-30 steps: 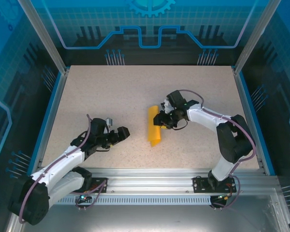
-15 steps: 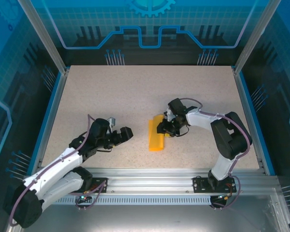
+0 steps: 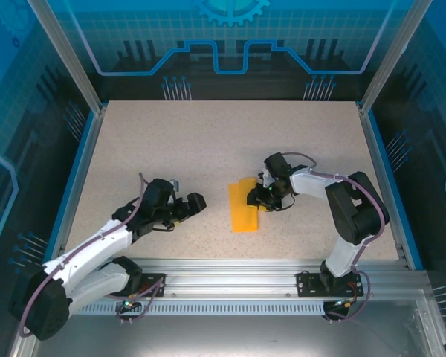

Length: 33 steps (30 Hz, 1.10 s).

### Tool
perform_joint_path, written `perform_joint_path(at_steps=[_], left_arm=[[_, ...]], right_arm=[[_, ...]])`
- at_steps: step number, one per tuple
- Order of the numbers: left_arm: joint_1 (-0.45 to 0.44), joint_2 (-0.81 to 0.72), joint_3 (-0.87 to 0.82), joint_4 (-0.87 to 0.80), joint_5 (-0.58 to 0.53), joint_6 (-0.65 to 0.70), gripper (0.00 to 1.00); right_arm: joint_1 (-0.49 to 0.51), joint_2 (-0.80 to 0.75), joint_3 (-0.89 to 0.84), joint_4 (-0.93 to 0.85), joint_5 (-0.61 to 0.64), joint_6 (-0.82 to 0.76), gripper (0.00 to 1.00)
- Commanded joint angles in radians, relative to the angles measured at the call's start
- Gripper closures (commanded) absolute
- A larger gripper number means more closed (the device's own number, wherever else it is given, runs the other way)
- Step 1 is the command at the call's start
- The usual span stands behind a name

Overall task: Fold a paper plane with a square sheet of paper (pick it up from the middle)
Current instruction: Fold the square sheet of paper in half at the center of the table.

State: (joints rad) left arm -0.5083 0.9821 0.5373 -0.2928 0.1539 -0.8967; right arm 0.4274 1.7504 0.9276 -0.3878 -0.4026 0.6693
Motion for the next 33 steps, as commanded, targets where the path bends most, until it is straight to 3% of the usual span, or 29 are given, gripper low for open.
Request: perform_joint_path(at_steps=[1,20,33], left_arm=[[-0.017,0.041,0.061,0.052,0.008,-0.002,0.02],[-0.058,0.198,0.108,0.168,0.004,-0.001,0.02],[-0.073,0.192,0.098,0.171,0.002,0.027,0.02]], right_arm=[[-0.032,-0.021,-0.027,0.003,-0.021,-0.024,0.62],[-0.044,-0.046,-0.042,0.024,-0.011,-0.029,0.6],[-0.035,-0.097,-0.108,0.037,0.023,-0.029,0.58]])
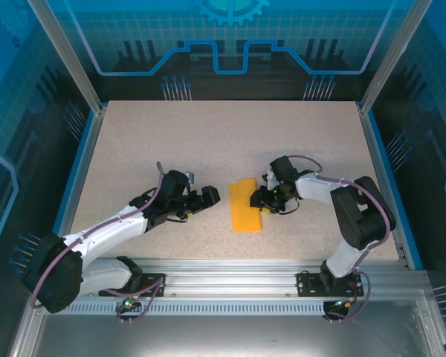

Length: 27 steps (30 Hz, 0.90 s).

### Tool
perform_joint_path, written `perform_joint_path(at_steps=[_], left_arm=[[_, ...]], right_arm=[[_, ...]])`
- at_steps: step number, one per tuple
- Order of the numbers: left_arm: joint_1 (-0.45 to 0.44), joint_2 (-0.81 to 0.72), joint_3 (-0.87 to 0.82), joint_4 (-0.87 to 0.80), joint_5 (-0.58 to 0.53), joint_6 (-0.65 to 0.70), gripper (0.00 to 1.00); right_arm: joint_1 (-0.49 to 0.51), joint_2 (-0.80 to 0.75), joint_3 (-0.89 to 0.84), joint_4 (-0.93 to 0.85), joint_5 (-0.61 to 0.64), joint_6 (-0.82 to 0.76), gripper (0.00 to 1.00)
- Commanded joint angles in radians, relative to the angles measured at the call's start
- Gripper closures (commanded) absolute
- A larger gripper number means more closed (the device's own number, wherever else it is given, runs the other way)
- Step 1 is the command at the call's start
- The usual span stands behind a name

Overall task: Fold a paper plane with a square sheet of paper (pick it up from the middle)
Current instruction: Fold the square sheet of paper in half at the center of the table.

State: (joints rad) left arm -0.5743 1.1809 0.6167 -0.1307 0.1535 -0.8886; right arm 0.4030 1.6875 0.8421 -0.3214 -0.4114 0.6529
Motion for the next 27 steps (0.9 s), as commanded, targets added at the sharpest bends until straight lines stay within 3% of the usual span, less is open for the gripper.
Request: perform_joint_path(at_steps=[1,18,27], left_arm=[[-0.009,-0.01,0.015,0.009,0.003,0.017,0.02],[-0.058,0.065,0.021,0.045,0.006,0.008,0.02],[-0.067,0.111,0.024,0.055,-0.042,-0.021,0.2]], right_arm=[[-0.009,-0.034,-0.026,-0.028,0.027,-0.016,0.58],[0.04,-0.068,-0.015,-0.036,0.003,-0.095,0.48],[0.057,-0.023,0.02,-0.052,0.015,-0.089,0.45]])
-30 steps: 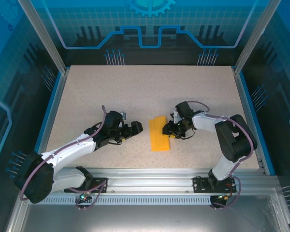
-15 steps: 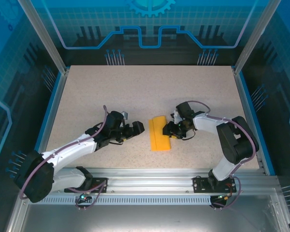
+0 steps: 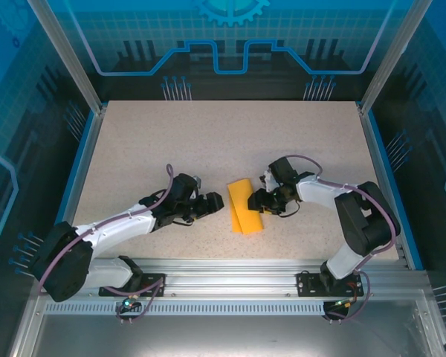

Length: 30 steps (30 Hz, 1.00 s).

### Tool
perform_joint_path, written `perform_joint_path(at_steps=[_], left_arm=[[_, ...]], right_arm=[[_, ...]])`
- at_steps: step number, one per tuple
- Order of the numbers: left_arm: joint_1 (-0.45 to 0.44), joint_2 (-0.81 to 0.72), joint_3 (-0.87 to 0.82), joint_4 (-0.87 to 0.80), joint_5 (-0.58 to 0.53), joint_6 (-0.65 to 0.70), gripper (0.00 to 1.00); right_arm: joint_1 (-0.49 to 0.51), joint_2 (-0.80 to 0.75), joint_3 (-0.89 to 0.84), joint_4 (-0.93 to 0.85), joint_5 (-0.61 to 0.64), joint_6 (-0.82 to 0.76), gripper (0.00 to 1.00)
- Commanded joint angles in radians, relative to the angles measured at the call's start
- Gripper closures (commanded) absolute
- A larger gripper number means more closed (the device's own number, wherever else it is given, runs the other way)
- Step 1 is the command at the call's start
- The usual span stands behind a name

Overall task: Fold a paper plane with a square sheet of paper (pick it up from the middle)
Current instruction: Fold the square sheet of paper in half at the center of the table.

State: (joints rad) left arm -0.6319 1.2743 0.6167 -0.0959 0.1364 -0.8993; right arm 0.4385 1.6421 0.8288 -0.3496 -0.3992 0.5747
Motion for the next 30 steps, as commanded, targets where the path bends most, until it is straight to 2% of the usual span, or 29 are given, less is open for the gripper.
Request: perform_joint_path(at_steps=[1,8,13,23,27,30], left_arm=[[-0.01,0.021,0.028,0.019,-0.023,-0.011,0.23],[-0.011,0.037,0.019,0.043,-0.026,-0.029,0.5],[-0.014,0.054,0.021,0.062,-0.02,-0.03,0.58],[-0.031,0.114,0.052,0.08,-0.015,-0.03,0.78],[-0.038,0.142,0.069,0.08,-0.015,-0.03,0.86],[-0.038,0.154,0.075,0.078,-0.017,-0.033,0.87]], right_arm=[[0.025,0.025,0.041,-0.031,0.006,-0.012,0.44],[0.042,0.046,0.092,-0.085,0.071,0.003,0.38],[0.043,0.063,0.095,-0.056,0.065,0.029,0.36],[0.049,0.087,0.133,-0.108,0.042,-0.029,0.31],[0.066,0.104,0.162,-0.141,0.068,-0.043,0.29],[0.082,0.13,0.187,-0.175,0.088,-0.057,0.28]])
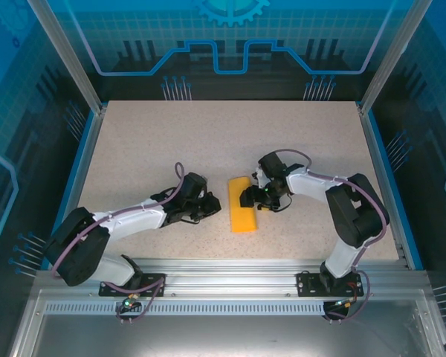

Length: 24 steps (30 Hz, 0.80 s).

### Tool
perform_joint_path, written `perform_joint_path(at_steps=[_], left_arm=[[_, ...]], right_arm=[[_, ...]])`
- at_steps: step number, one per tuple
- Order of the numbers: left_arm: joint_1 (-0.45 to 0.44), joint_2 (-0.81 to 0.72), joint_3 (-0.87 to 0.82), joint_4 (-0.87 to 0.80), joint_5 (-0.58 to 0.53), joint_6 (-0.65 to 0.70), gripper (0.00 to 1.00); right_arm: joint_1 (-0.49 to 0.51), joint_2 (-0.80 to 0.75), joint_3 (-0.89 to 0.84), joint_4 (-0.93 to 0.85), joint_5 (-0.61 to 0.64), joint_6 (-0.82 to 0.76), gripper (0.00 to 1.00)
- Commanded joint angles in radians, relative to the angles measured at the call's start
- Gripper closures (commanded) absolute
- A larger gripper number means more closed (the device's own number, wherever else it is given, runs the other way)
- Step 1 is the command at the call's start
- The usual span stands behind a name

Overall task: Fold a paper plane with a square sheet of paper (pick it up from the middle)
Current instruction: Fold the square sheet of paper in half at the center of the table.

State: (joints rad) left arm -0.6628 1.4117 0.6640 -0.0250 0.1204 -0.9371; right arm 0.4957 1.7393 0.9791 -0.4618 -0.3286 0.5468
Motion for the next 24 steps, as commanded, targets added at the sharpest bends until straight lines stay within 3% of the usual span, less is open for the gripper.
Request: perform_joint_path(at_steps=[1,24], left_arm=[[-0.008,0.018,0.028,0.007,-0.003,0.003,0.87],[-0.008,-0.016,0.029,-0.041,-0.074,0.002,0.89]], right_arm=[[0.029,0.038,0.044,-0.074,0.033,-0.03,0.27],[0.021,0.115,0.104,-0.21,0.172,-0.054,0.27]])
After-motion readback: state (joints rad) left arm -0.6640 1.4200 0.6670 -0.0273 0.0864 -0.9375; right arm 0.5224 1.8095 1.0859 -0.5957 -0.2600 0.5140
